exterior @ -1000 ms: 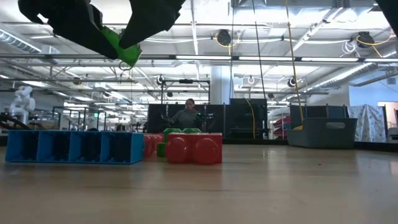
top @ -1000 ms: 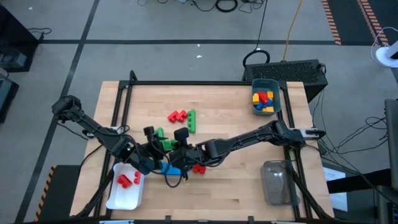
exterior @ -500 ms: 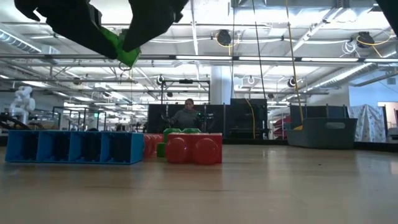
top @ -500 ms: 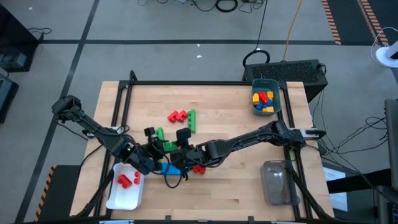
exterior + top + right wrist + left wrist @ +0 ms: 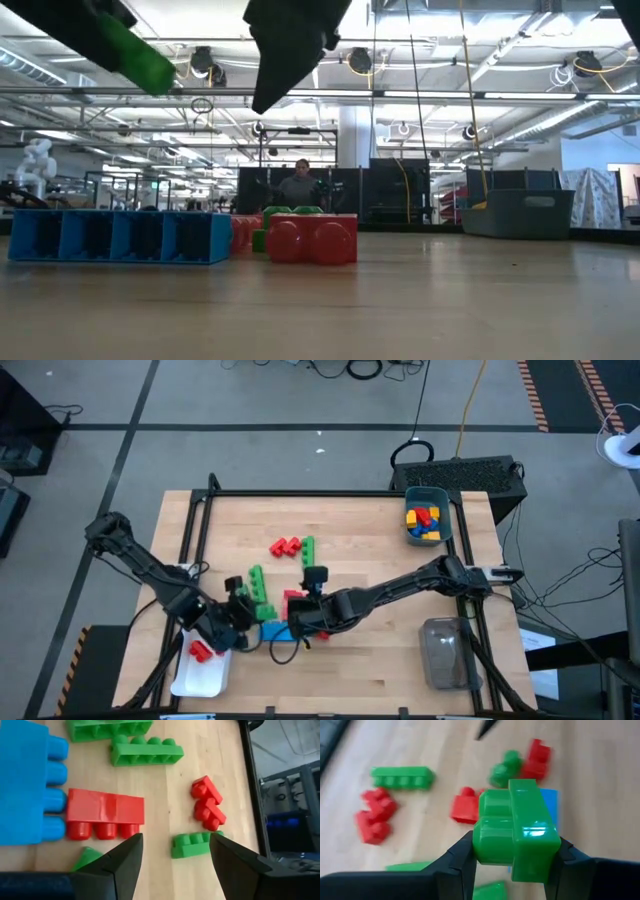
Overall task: Sort blocks by size
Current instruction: Put the two stud green piece into the white bin
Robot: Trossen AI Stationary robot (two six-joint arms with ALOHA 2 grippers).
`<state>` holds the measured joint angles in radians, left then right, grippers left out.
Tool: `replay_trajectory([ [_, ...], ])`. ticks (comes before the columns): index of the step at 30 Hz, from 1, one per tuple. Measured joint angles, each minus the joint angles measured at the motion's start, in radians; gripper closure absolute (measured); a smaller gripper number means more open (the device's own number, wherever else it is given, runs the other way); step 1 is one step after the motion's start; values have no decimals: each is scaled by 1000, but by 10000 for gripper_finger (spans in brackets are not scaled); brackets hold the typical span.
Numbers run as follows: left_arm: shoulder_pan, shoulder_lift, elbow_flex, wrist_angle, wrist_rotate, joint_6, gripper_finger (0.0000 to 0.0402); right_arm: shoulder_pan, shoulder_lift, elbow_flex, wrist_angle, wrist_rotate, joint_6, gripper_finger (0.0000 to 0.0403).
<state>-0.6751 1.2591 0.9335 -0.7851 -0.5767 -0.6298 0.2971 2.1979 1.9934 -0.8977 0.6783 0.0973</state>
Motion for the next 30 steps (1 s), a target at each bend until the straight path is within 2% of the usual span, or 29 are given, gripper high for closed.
replay_trajectory([
  [2,-22,0,17,-38,34,-38,274,6,0,0,-2,-10,24,189],
  [7,-85,0,47,-178,158,-173,273,9,0,-24,2,-126,143,190],
  [14,-182,0,70,-290,354,-343,273,11,1,-144,30,-136,355,190],
  [22,-283,0,122,-357,428,-491,273,38,2,-272,68,-147,506,190],
  [30,-366,0,134,-436,504,-570,273,66,1,-283,71,-114,580,190],
])
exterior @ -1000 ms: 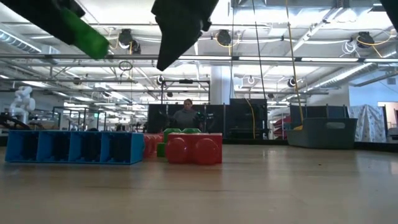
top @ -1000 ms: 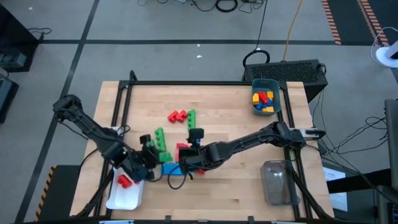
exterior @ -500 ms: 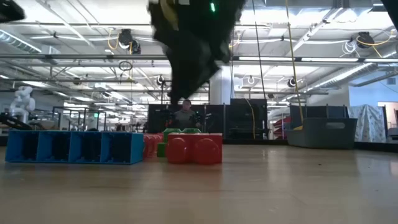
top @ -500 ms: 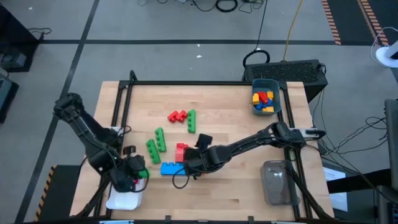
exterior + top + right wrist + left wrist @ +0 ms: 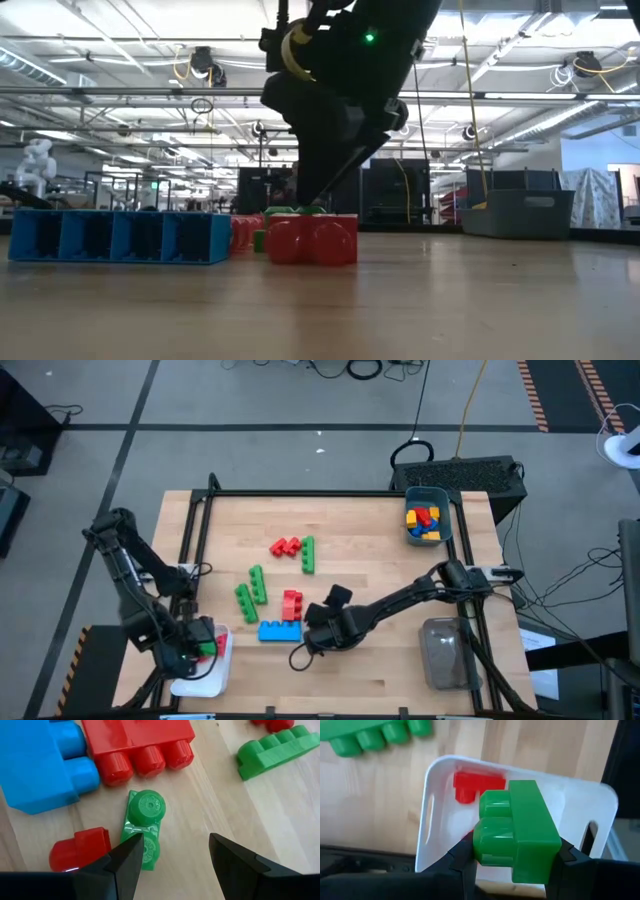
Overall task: Sort blocks by size
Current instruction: Put the two stud green piece into the white bin, then put the two stud red game piece into the white bin
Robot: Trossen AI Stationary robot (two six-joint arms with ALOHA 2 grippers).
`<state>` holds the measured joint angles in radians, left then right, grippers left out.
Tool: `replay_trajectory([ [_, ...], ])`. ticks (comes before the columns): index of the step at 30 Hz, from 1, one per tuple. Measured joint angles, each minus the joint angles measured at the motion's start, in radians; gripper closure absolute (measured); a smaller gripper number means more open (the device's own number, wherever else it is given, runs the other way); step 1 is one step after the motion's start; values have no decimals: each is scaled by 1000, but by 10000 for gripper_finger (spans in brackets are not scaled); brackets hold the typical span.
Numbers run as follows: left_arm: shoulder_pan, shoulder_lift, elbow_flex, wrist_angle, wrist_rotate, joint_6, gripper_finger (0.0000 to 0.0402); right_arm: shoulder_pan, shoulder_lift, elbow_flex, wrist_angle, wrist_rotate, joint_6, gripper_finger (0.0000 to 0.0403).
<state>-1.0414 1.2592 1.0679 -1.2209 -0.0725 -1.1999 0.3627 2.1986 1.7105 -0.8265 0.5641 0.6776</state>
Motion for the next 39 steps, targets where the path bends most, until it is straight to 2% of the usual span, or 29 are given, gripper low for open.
replay_trajectory([
  [7,-37,29,0,6,39,0,273,18,0,-1,17,36,37,190],
  [9,-43,40,0,8,50,0,273,31,-17,-1,12,83,43,190],
  [13,-58,62,-1,8,50,0,262,53,-79,-1,4,106,37,190],
  [23,-75,101,-1,8,45,1,172,101,-87,-1,18,-76,-40,190],
  [32,-75,100,-2,-1,-30,5,164,104,-76,-124,182,-179,-75,190],
  [39,-73,100,-2,-1,-134,37,164,79,-80,-230,285,-179,-75,190],
])
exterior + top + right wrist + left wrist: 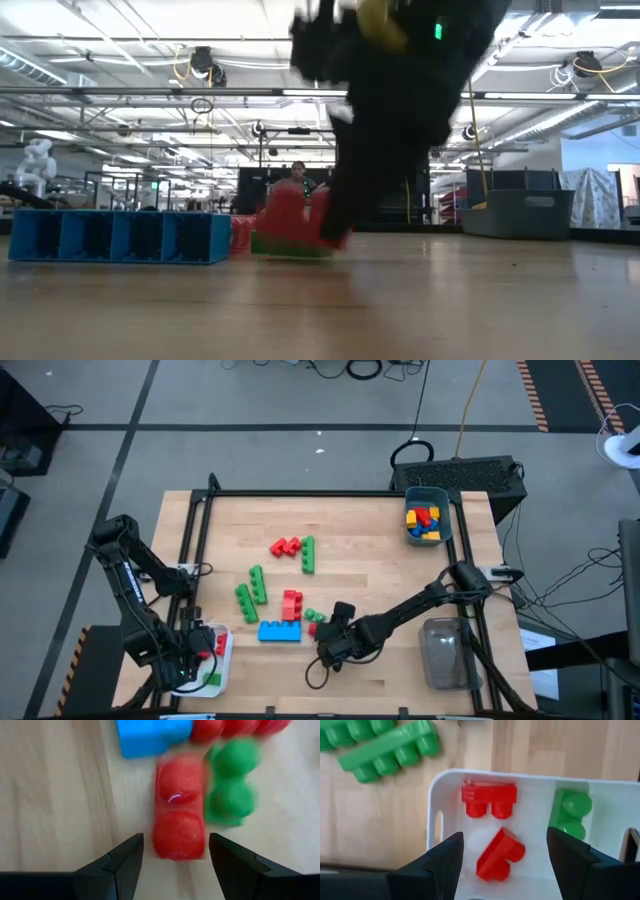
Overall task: Sort blocks by size
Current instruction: Put the two stud red game piece into the white bin
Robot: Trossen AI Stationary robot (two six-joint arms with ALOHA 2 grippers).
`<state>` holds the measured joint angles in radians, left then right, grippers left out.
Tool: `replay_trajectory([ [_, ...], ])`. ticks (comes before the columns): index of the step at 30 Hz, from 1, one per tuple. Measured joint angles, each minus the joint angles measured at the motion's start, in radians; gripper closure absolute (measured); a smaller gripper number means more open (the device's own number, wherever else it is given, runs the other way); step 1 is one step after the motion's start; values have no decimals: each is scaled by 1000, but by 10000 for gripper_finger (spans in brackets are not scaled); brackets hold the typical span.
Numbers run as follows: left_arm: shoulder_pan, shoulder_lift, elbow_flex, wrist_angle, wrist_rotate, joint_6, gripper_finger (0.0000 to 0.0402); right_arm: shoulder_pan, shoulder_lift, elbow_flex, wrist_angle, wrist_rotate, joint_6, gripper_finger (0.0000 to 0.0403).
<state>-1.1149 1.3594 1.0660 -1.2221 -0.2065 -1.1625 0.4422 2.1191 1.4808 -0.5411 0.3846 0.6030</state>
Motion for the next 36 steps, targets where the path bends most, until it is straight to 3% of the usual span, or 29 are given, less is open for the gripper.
replay_trajectory([
  [13,2,0,0,1,-170,17,163,-16,4,-28,40,2,-65,195],
  [23,3,0,0,58,-394,20,163,-16,4,-27,42,-10,-73,291],
  [27,3,0,0,68,-465,24,163,-16,4,-27,50,-16,-73,293],
  [36,47,0,-111,304,-548,169,163,-24,4,-28,234,-17,-184,287],
])
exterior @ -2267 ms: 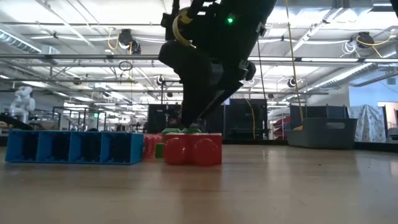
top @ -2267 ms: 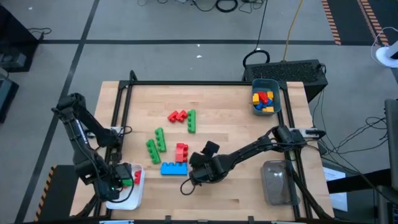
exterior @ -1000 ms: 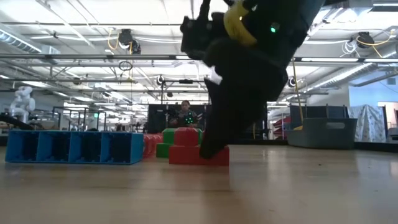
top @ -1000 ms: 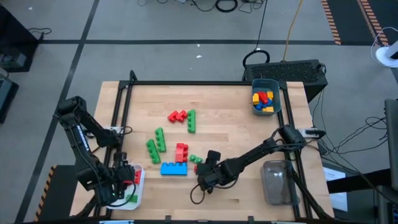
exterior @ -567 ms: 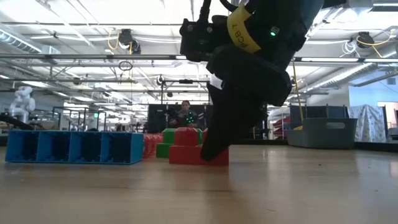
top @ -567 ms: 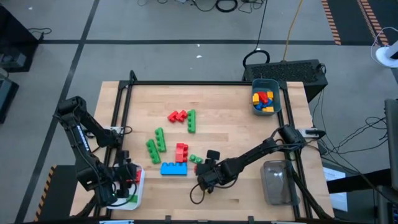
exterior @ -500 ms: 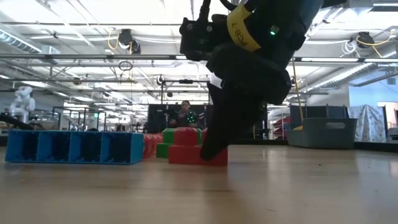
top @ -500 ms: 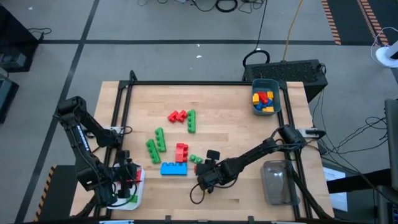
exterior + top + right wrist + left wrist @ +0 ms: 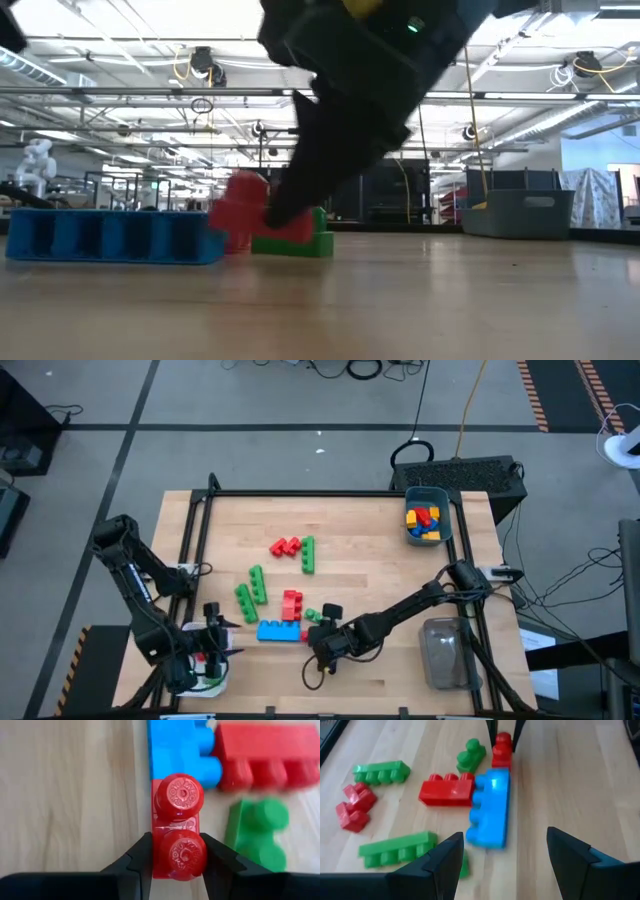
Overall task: Sort blocks by size
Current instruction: Put the two stud red game piece into the white bin
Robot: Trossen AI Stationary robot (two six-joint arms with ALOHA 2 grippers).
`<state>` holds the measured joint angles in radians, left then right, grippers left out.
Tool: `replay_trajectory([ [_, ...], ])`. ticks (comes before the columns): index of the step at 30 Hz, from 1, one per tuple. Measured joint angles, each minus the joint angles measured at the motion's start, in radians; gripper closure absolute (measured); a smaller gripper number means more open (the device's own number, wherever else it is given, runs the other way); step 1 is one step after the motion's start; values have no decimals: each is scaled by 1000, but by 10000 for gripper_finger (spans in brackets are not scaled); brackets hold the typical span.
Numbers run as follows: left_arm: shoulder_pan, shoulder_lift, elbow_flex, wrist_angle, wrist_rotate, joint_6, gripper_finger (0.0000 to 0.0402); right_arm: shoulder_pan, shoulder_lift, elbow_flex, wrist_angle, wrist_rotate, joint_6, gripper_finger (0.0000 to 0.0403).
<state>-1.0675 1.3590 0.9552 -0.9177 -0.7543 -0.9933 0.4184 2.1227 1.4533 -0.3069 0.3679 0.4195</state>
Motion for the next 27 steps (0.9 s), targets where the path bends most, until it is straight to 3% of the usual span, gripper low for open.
replay_trajectory([
  [17,148,0,-99,342,-22,277,163,-40,0,77,193,-1,-200,288],
  [27,236,0,-99,448,63,406,161,-51,0,79,293,-5,-263,287],
])
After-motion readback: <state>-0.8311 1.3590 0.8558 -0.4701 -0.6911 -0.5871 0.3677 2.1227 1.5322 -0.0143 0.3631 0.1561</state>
